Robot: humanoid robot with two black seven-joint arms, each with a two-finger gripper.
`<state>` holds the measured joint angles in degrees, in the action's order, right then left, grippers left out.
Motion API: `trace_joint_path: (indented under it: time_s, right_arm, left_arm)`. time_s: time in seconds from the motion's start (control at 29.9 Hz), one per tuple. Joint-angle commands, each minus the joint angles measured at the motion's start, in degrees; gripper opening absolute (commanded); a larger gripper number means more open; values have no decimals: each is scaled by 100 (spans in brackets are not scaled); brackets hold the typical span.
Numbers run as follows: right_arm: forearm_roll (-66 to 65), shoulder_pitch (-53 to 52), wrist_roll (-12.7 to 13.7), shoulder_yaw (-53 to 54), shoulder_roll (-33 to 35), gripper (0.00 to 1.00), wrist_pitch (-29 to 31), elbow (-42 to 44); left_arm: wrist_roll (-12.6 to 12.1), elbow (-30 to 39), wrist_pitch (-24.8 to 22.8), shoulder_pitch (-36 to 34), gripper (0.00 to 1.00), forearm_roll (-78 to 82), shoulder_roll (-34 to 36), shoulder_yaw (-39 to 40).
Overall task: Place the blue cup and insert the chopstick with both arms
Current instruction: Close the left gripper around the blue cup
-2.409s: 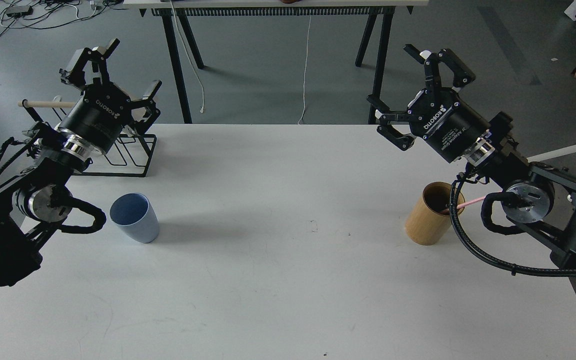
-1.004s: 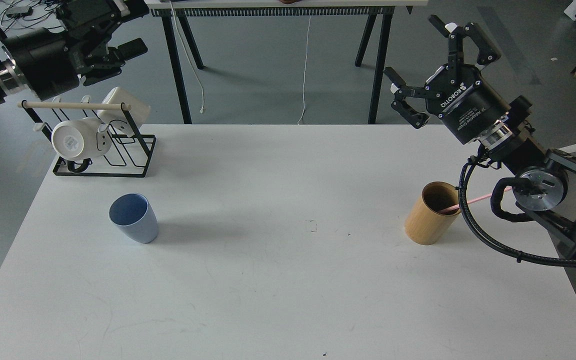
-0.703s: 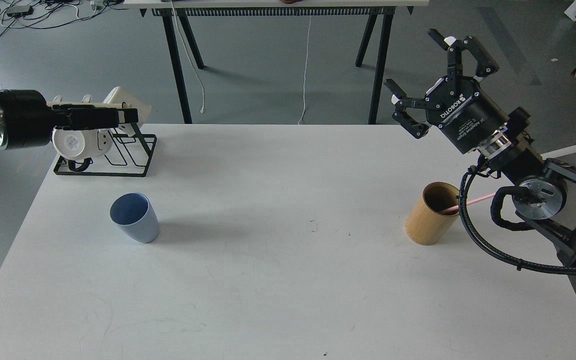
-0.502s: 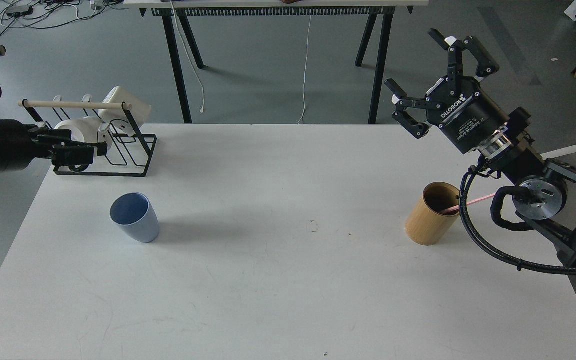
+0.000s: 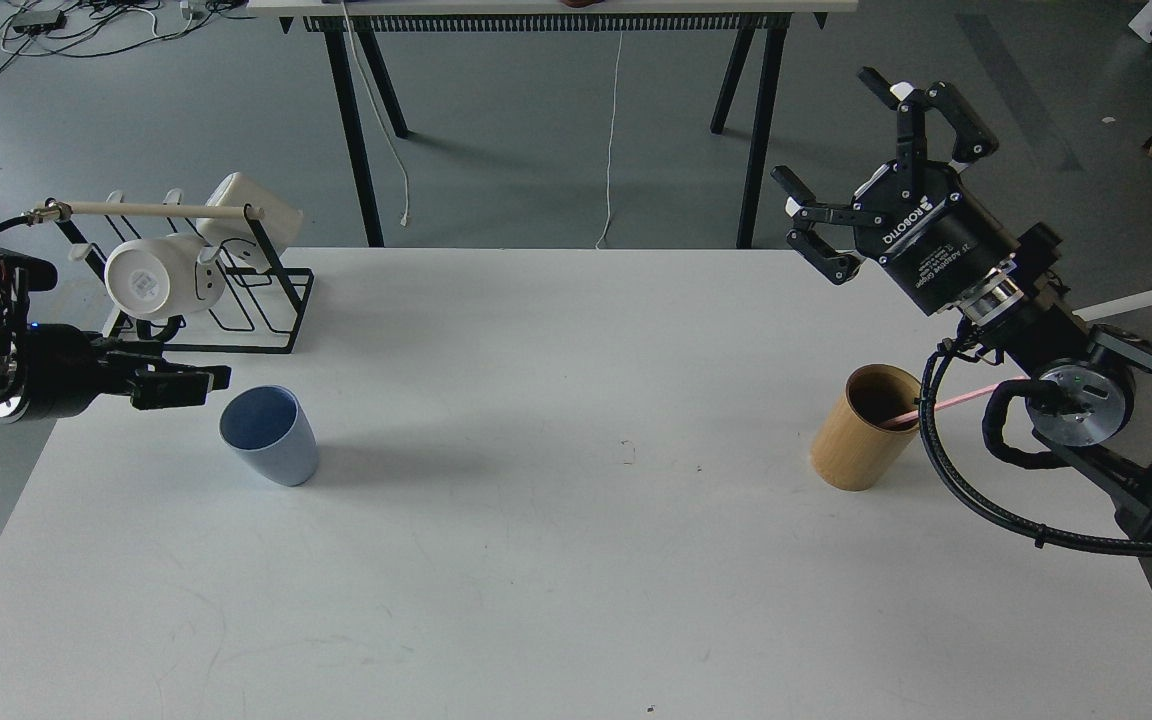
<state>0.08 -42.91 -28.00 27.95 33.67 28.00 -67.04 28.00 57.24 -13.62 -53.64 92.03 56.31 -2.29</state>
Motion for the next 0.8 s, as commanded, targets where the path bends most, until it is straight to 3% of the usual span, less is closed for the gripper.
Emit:
trace_joint_path:
  time_s: [0.0,0.54,0.77]
  right_arm:
    - [1,28,0,0,-1,98,0,7]
    - [1,98,0,0,25,98,0,69]
    - [1,107,0,0,25,98,0,86]
  left_arm:
    - [0,-2,-1,82,96,-9,-102,9]
    - [0,-502,166,433,89,-9,-629,0]
    - [0,-600,351,486,75,-18,-770,9]
